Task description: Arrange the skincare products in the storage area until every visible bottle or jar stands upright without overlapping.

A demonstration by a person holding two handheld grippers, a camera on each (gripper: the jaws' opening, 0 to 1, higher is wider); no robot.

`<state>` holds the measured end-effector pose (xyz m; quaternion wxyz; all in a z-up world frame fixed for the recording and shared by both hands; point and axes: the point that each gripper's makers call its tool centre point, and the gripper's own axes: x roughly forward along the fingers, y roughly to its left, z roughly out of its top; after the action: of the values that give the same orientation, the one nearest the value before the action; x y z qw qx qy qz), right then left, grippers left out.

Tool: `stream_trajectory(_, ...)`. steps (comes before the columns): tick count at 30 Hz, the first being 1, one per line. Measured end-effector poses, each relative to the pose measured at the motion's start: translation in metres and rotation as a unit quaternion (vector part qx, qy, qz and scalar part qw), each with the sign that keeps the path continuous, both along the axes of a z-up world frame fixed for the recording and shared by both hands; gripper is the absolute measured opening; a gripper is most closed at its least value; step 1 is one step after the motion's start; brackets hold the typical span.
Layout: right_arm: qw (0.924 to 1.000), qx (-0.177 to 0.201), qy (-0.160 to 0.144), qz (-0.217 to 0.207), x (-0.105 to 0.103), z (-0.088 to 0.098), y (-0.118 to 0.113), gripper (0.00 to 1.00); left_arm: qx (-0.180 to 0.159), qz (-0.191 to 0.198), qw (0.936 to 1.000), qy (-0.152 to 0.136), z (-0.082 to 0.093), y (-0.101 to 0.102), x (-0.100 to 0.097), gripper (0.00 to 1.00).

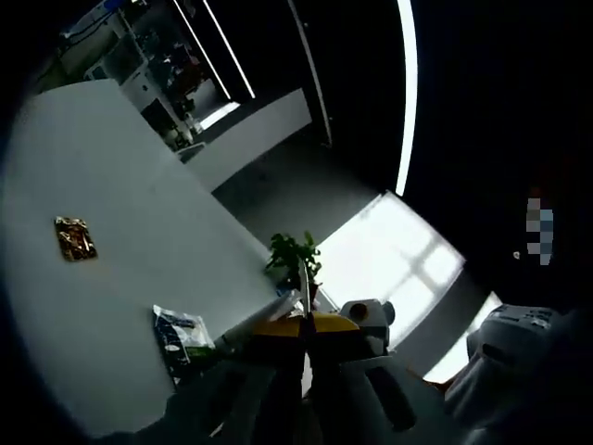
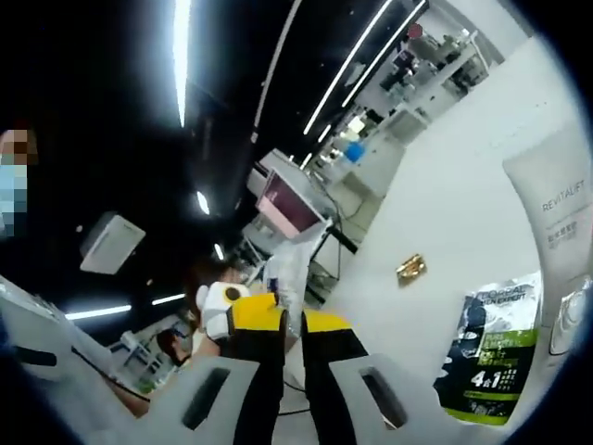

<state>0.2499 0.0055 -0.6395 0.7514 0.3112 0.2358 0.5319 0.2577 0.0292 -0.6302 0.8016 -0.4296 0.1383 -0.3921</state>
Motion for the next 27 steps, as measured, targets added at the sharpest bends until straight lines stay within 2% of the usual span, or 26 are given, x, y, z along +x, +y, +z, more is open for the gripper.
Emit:
stream_trajectory(3,1.0000,0.007,-0.002,0.005,-0.002,0.003,0.002,0.09,-0.006,-0.007,1.0000,-0.003,0.003,-0.003,-0.001,0.00)
stream_trajectory(6,0.9999,0.015,0.003,0.007,-0.003,0.006,0.004,0.08,0.002,-0.012,0.9999,-0.006,0.003,-0.008,-0.002,0.00)
stream_trajectory(8,0.9998,0.016,0.008,0.011,-0.004,0.006,0.004,0.03,0.032,-0.007,0.9994,-0.011,-0.004,-0.007,-0.001,0.00)
stream_trajectory(10,0.9999,0.008,0.009,0.010,-0.005,0.003,0.003,0.02,0.033,-0.008,0.9994,-0.011,-0.004,-0.008,-0.002,0.00)
stream_trajectory(14,0.9999,-0.006,0.012,0.007,-0.005,-0.003,0.002,0.01,0.060,-0.005,0.9980,-0.017,-0.010,-0.008,-0.001,0.00)
stream_trajectory(16,0.9999,-0.007,0.013,0.007,-0.004,-0.004,0.002,0.01,0.060,-0.006,0.9981,-0.014,-0.012,-0.008,-0.001,0.00)
stream_trajectory(18,0.9998,-0.008,0.015,0.009,-0.004,-0.005,0.001,0.01,0.061,-0.009,0.9980,-0.012,-0.013,-0.009,-0.001,0.01)
stream_trajectory(21,0.9997,-0.011,0.018,0.011,-0.004,-0.006,0.001,0.01,0.080,-0.007,0.9967,-0.017,-0.017,-0.005,-0.001,0.05)
stream_trajectory(27,0.9987,-0.033,0.029,0.027,-0.010,-0.018,0.003,0.01,0.079,-0.003,0.9968,-0.017,-0.017,0.003,0.003,0.10)
